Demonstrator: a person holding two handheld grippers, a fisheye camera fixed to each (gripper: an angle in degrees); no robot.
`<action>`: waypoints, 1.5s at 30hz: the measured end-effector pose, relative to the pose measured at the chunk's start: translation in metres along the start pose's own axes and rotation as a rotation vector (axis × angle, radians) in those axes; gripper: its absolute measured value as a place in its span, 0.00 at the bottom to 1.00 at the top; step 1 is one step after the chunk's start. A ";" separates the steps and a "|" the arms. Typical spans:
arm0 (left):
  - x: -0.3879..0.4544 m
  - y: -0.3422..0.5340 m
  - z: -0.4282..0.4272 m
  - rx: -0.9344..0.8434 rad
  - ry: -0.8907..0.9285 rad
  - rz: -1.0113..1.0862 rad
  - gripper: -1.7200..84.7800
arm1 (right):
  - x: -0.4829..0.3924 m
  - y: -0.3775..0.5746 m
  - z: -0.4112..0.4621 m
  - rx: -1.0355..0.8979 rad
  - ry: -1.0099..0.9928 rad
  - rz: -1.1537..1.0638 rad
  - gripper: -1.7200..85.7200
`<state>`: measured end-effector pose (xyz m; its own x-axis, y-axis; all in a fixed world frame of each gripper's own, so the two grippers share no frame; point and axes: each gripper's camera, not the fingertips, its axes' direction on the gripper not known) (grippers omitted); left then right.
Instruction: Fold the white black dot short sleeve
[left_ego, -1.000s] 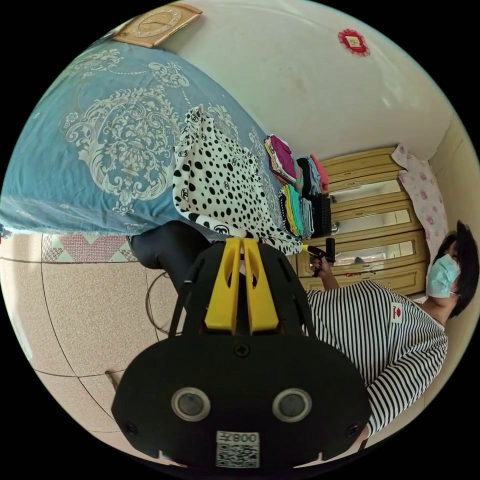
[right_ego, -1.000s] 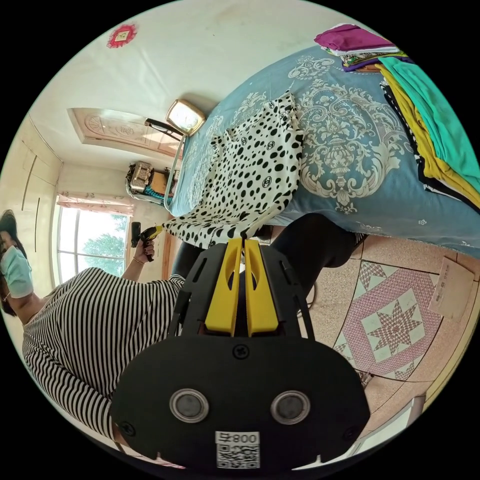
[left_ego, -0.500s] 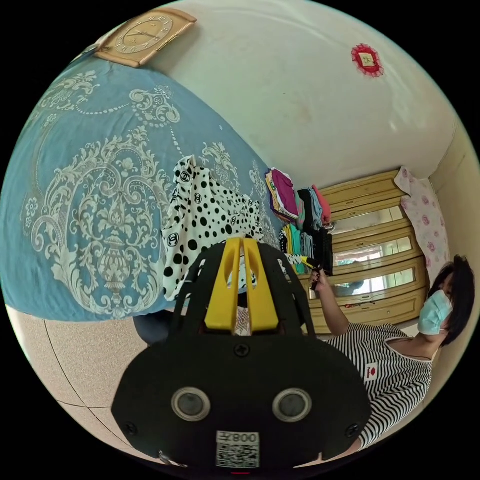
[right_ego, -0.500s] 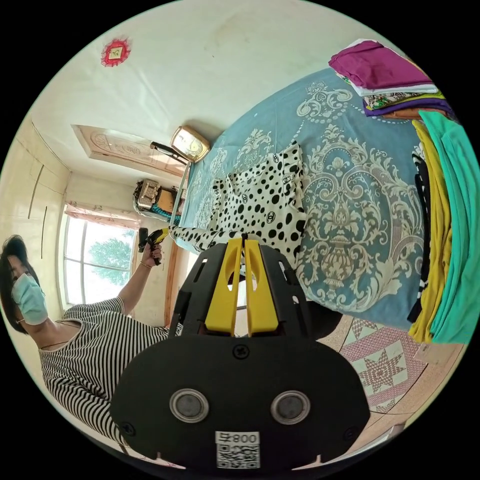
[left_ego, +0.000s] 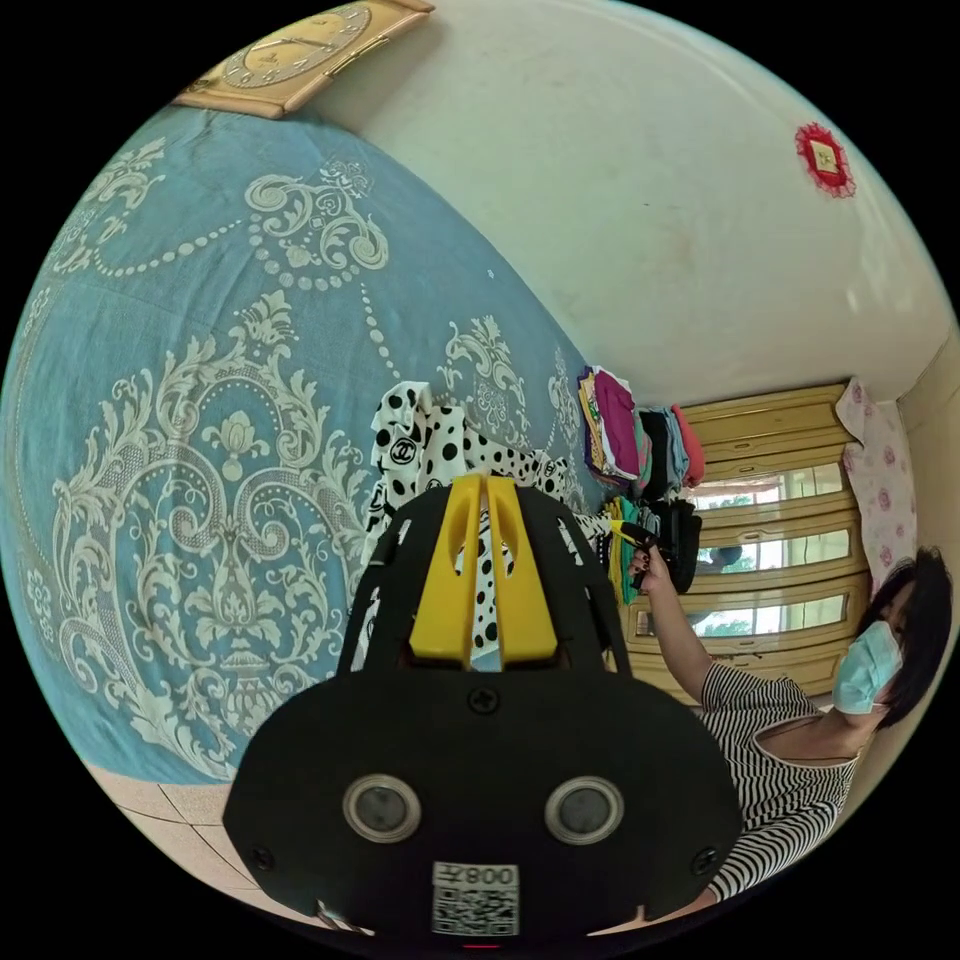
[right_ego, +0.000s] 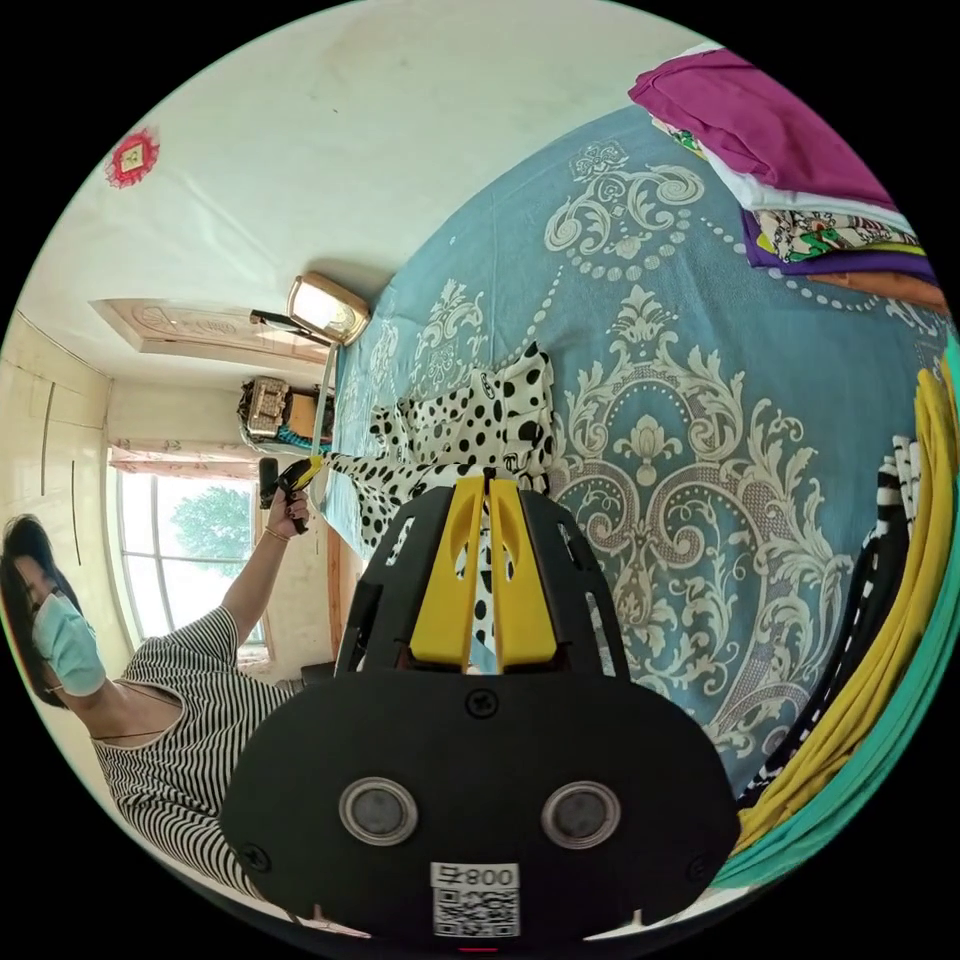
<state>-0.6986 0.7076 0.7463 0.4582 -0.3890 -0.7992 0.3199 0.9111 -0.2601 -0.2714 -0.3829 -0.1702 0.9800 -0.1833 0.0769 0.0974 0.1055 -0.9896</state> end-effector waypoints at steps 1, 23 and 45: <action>-0.002 -0.014 0.010 -0.005 -0.008 -0.006 0.03 | 0.005 -0.015 0.009 -0.004 0.002 0.006 0.02; 0.015 -0.192 0.164 -0.009 -0.104 -0.112 0.04 | 0.043 -0.177 0.121 -0.043 -0.015 0.084 0.03; 0.243 -0.200 0.294 -0.054 -0.356 0.262 0.09 | -0.171 -0.176 0.212 0.034 0.246 -0.180 0.09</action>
<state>-0.4074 0.3903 0.7633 0.7784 -0.1578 -0.6076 0.1152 0.9874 -0.1088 -0.4196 -0.1628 0.0168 0.8757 -0.4325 0.2145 0.2752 0.0821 -0.9579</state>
